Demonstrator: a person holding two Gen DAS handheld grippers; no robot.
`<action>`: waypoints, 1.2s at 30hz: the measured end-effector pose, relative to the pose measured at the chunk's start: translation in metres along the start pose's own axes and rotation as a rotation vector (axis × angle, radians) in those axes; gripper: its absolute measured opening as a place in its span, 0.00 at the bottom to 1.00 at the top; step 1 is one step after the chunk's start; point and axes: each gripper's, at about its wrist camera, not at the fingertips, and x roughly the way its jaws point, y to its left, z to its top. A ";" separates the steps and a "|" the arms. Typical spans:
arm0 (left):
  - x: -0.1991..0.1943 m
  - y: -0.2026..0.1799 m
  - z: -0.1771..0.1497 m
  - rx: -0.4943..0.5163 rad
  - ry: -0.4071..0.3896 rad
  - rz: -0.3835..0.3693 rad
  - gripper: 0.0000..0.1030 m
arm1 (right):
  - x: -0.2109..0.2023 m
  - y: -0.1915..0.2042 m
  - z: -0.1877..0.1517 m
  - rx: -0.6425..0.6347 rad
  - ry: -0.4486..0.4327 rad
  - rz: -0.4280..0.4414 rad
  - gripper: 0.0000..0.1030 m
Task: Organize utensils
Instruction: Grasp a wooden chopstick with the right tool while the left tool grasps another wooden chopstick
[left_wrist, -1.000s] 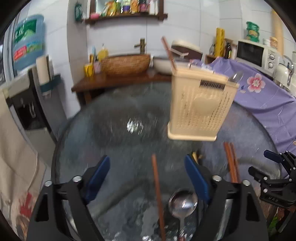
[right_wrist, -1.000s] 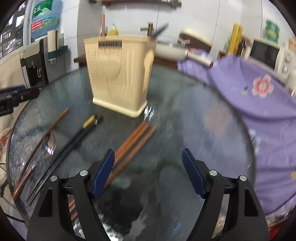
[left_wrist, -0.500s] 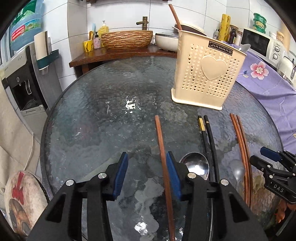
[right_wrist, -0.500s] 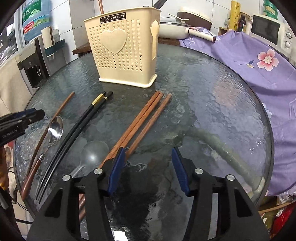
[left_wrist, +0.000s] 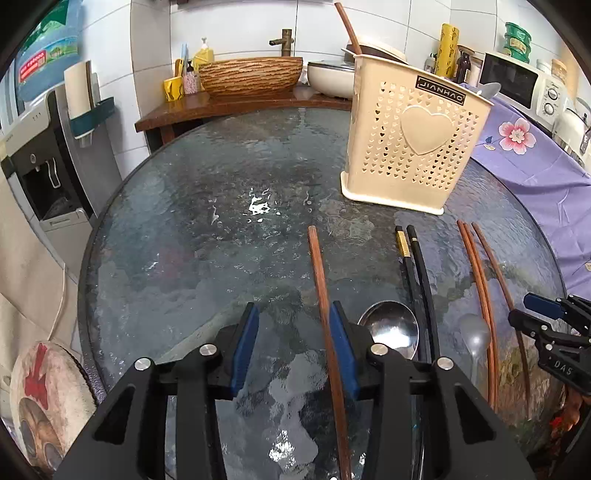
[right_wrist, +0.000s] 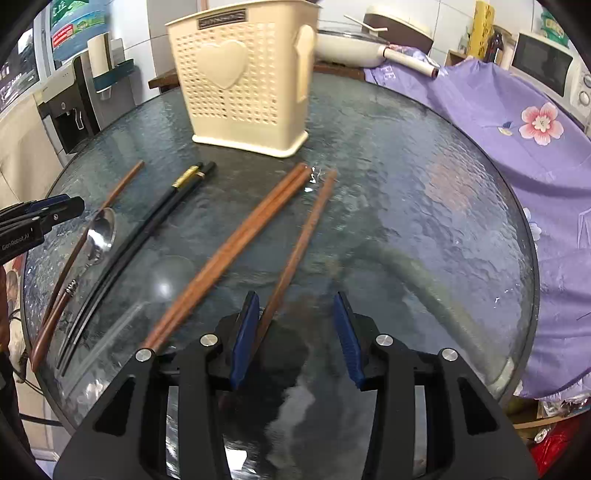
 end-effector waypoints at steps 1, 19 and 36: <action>0.002 0.000 0.002 -0.003 0.006 -0.008 0.36 | 0.001 -0.004 0.001 -0.001 0.004 -0.005 0.41; 0.044 -0.018 0.030 0.028 0.107 -0.017 0.13 | 0.041 -0.021 0.063 0.022 0.076 0.017 0.34; 0.058 -0.022 0.047 0.060 0.131 0.012 0.10 | 0.069 -0.023 0.102 0.010 0.085 0.008 0.20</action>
